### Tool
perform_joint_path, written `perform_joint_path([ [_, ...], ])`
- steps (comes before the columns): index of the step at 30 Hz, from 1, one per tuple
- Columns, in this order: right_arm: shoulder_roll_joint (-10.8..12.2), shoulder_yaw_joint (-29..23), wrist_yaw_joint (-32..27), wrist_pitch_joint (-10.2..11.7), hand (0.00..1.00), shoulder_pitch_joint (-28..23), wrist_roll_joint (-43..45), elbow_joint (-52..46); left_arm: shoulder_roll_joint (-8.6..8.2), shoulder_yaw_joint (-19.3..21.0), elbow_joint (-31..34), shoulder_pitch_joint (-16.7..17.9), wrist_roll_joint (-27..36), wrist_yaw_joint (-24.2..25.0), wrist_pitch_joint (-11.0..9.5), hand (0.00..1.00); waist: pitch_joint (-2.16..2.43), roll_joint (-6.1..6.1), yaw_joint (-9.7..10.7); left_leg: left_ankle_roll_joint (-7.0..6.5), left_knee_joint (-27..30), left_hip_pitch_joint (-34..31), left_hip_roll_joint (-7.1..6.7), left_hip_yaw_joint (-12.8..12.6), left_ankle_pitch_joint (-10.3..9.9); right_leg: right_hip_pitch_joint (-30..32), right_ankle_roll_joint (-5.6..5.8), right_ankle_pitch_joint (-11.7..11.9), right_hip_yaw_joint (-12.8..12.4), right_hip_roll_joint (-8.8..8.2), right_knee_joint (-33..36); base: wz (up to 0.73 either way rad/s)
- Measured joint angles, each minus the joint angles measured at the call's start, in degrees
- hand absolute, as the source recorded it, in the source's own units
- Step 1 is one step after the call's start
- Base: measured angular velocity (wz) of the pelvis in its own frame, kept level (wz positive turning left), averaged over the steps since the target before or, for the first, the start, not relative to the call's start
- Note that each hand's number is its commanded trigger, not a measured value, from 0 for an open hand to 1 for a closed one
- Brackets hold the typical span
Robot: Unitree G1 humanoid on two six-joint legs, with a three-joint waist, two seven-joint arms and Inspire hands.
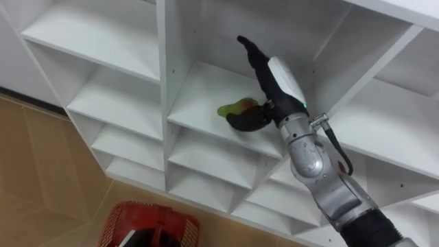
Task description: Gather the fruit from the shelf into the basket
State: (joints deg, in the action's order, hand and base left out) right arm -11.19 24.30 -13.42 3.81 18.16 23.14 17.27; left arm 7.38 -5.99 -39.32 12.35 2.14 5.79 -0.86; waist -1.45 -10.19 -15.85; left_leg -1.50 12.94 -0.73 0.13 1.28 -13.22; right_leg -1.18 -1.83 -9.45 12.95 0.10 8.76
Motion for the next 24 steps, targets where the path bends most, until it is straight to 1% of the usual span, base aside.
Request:
perform_joint_path([
  [5, -0.4, 1.4, 2.2, -0.3, 0.0, -1.6, 1.7, 0.0, -0.37, 1.1, 0.0, 0.2, 0.0, 0.8, 0.0, 1.0, 0.07, -0.02, -0.3, 0.01, 0.1, 0.3, -0.03, 0.0, 0.0, -0.3, -0.09, 0.1, -0.2, 0.07, 0.2, 0.0],
  [8, -0.4, 1.9, 4.0, -0.5, 0.0, -2.4, 2.3, 0.0, -0.61, 1.4, 0.0, 0.4, -0.1, 0.8, 0.0, 1.0, 0.2, 0.13, -0.3, 0.02, 0.0, 0.3, -0.03, 0.0, 0.0, -0.3, -0.14, 0.1, -0.2, 0.15, 0.2, 0.0],
  [12, -0.4, 1.9, 6.5, -1.5, 0.0, -2.5, 2.3, 1.1, -0.97, 1.7, 0.0, 0.5, -0.5, 0.6, 0.1, 1.0, 0.29, 0.23, -0.5, 0.06, -0.3, 0.9, 0.02, 0.0, 0.0, -0.8, -0.14, 0.1, -0.2, 0.11, 0.2, 0.0],
  [15, -0.5, 1.9, 7.4, -1.6, 0.0, -2.5, 2.5, 2.5, -0.94, 1.7, 0.0, 0.6, -0.5, 0.6, 0.1, 1.0, 0.43, 0.04, -0.5, 0.09, -0.3, 1.1, -0.03, 0.0, 0.1, -0.9, -0.14, 0.1, -0.2, 0.1, 0.2, 0.0],
  [17, -0.5, 2.0, 8.0, -2.5, 0.0, -2.5, 3.3, 2.7, -0.94, 1.9, 0.0, 0.6, -0.5, 0.7, 0.1, 1.0, 0.49, -0.05, -0.6, 0.1, -0.3, 1.1, -0.04, 0.0, 0.1, -0.9, -0.14, 0.1, -0.2, 0.1, 0.2, 0.0],
  [20, -0.8, 2.0, 8.5, -2.7, 0.0, -2.5, 4.9, 2.7, -0.91, 2.0, 0.0, 0.7, -0.5, 1.0, 0.1, 1.0, 0.67, -0.36, -0.8, 0.1, -0.3, 1.2, -0.02, 0.0, 0.1, -1.0, -0.13, 0.1, -0.2, 0.06, 0.1, 0.0],
  [22, -0.8, 2.0, 8.6, -2.8, 0.0, -2.5, 5.5, 2.7, -0.91, 2.3, 0.0, 0.7, -0.5, 1.1, 0.1, 1.0, 0.62, -0.57, -1.1, 0.1, -0.3, 1.4, 0.0, 0.0, 0.1, -1.2, -0.13, 0.1, -0.3, 0.06, 0.0, 0.0],
  [24, -0.8, 2.0, 8.6, -3.3, 0.0, -2.5, 6.2, 2.7, -0.91, 2.7, 0.0, 0.6, -0.5, 1.2, 0.1, 1.0, 0.46, -0.89, -1.5, 0.1, -0.3, 1.6, -0.01, 0.2, 0.1, -1.5, -0.14, 0.1, -0.2, 0.03, -0.1, 0.04],
])
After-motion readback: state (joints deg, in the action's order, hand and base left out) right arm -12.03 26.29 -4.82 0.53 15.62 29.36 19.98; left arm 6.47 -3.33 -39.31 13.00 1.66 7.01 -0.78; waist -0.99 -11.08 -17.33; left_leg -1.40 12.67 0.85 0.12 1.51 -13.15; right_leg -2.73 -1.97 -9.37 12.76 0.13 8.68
